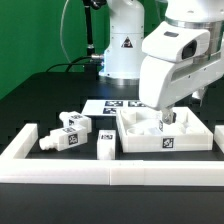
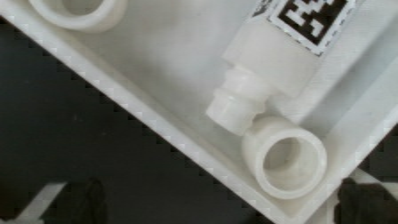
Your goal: Assemble one leg
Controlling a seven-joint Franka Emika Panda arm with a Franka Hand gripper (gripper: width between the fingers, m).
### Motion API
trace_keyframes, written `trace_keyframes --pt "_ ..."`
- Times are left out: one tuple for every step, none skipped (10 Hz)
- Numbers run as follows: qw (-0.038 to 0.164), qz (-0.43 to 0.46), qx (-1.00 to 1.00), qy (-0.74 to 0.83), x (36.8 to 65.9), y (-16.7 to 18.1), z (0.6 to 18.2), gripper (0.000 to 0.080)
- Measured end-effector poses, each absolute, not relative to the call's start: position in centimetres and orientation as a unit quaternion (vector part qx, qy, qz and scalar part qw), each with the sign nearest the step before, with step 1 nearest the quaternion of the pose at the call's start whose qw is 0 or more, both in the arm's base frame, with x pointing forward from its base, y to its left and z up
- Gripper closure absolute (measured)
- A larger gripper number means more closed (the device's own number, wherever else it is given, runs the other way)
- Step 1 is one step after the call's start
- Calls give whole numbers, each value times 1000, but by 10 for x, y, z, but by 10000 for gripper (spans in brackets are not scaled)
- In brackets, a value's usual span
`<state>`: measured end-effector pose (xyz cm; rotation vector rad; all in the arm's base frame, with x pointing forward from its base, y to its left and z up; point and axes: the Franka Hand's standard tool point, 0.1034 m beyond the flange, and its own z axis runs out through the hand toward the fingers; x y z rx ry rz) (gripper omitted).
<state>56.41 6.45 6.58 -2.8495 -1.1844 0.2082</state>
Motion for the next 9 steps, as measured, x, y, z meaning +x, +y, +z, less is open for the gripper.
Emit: trace_keyframes --pt "24 68 -921 -382 564 65 65 150" --pt "24 68 -921 -382 564 65 65 150" --pt "25 68 -921 -382 564 65 65 150" --pt "25 68 -921 -382 564 65 65 150" --pt "25 68 -921 -382 564 65 65 150" --pt "25 68 -922 -381 563 64 65 150" --pt "22 67 -928 -365 557 58 65 150" --pt "17 65 -941 -330 545 52 65 150" --pt "14 61 -946 -318 534 48 63 150"
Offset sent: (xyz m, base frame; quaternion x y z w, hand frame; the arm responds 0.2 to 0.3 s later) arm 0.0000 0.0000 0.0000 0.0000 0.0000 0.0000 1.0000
